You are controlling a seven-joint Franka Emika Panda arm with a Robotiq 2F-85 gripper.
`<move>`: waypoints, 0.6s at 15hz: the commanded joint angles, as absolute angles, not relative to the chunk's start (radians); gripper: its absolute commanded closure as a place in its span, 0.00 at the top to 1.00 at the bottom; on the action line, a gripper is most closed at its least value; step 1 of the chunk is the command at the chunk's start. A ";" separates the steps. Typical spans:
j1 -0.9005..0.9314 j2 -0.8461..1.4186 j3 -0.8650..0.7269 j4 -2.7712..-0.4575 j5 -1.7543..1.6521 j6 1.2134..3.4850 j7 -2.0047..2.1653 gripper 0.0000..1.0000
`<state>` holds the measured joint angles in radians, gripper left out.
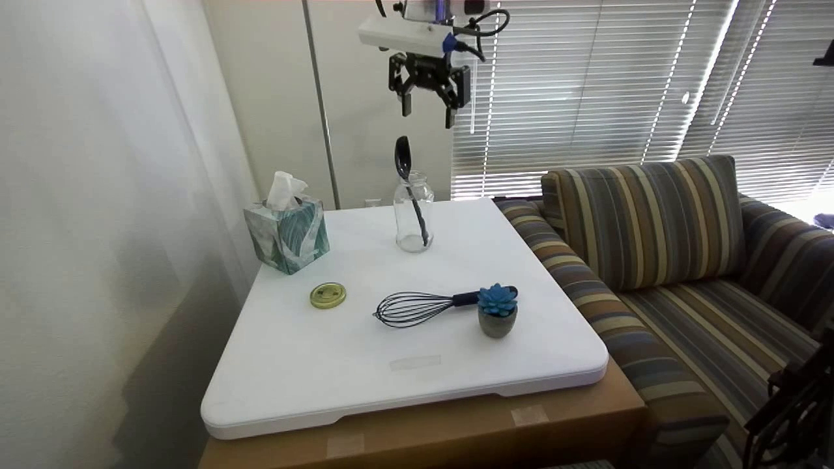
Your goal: Remove the spoon from the jar and put it on the table, move the grey object backwards, put the whisk beside the spoon, and then move the glass jar forward
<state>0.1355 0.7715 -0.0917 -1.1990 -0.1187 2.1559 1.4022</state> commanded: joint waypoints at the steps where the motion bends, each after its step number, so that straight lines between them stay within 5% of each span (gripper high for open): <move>1: 0.068 0.919 -0.065 -0.953 -0.021 2.048 1.340 1.00; 9: 0.027 1.120 -0.045 -0.642 0.074 1.954 1.314 1.00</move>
